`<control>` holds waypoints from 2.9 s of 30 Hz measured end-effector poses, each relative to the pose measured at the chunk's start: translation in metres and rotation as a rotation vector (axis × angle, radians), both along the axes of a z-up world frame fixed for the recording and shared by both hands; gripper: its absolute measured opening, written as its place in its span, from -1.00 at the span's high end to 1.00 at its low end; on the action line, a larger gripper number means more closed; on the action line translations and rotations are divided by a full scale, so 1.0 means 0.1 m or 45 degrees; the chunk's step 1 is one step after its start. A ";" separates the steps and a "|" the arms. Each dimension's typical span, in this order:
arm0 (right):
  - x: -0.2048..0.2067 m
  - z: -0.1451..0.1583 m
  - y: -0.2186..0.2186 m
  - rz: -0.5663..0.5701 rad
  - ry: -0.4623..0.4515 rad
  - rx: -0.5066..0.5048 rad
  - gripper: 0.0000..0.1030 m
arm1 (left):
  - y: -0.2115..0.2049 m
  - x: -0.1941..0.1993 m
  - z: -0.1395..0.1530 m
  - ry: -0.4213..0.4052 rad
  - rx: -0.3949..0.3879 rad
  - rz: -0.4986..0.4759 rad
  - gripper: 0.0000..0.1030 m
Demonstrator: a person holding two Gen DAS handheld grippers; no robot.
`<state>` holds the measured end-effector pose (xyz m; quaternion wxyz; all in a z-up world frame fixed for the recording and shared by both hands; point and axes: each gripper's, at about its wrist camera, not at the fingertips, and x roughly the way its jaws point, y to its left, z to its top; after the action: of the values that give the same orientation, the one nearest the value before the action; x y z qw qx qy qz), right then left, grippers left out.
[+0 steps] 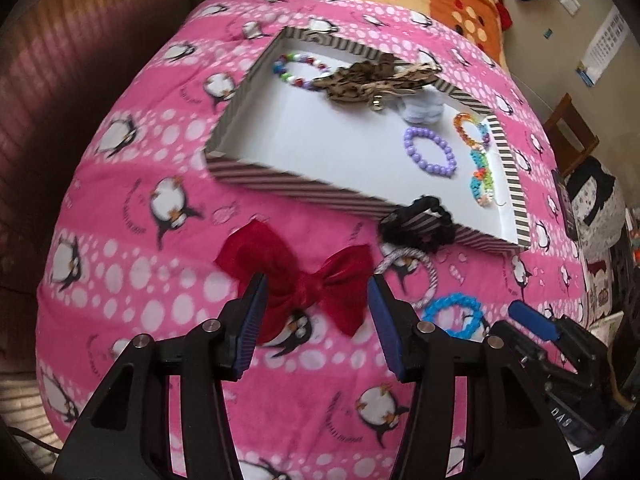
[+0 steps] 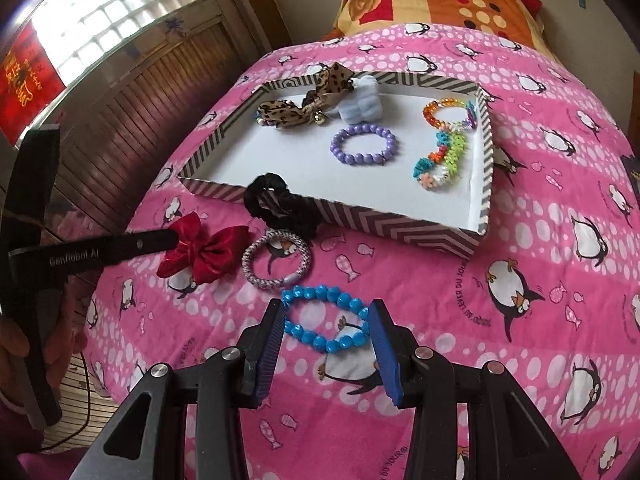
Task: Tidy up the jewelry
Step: 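Grasp the black scrunchie with the left tool while the right tool grasps the blue bead bracelet, then carry black scrunchie and blue bracelet into the tray while both tools open to release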
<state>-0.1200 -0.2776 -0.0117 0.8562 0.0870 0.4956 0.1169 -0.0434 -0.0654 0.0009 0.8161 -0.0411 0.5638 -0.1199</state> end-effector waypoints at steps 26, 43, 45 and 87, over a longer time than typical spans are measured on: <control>0.11 -0.35 0.05 -0.022 0.043 -0.014 0.20 | -0.86 0.49 -0.08 -0.083 0.095 -0.638 0.00; 0.00 -0.18 0.03 0.006 -0.032 -0.014 0.85 | -0.79 0.45 0.07 -0.131 0.002 -0.618 0.95; -0.03 -0.13 0.02 0.008 -0.050 -0.007 0.85 | -0.74 0.44 0.13 -0.135 -0.013 -0.593 0.95; 1.04 0.75 0.38 0.179 -0.235 0.015 0.85 | -0.12 0.97 0.45 -0.225 0.045 -0.243 0.95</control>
<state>-0.0164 -0.2391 0.0632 0.8874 0.0460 0.4188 0.1870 0.0539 -0.0775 0.0454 0.8481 0.0379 0.4930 -0.1903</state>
